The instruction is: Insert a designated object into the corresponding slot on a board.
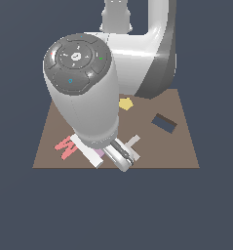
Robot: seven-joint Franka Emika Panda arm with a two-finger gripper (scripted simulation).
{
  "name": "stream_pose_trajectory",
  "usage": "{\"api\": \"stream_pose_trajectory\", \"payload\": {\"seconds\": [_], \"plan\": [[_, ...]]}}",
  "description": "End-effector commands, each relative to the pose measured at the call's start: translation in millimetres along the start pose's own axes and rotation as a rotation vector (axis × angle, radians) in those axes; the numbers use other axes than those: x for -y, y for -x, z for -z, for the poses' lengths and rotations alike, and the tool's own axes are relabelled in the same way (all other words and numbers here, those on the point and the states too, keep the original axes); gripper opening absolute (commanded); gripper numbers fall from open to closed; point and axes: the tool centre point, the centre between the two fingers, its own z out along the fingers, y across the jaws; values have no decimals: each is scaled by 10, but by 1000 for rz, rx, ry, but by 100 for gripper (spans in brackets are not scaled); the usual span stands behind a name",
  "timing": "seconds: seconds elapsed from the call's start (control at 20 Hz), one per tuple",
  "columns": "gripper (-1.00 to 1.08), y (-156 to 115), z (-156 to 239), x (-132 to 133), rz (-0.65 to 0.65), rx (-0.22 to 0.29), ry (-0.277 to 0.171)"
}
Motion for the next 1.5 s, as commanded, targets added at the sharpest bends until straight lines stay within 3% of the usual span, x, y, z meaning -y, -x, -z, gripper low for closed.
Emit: {"api": "stream_pose_trajectory", "payload": {"seconds": [0.0,0.05,0.85,1.45], "plan": [[100,-1,-33,3,-1,0,-1],[-100,-1,-33,3,-1,0,-1],[-100,11,-27,39,24,0,-1],[-100,163,-10,375,281,-1,-1]]}}
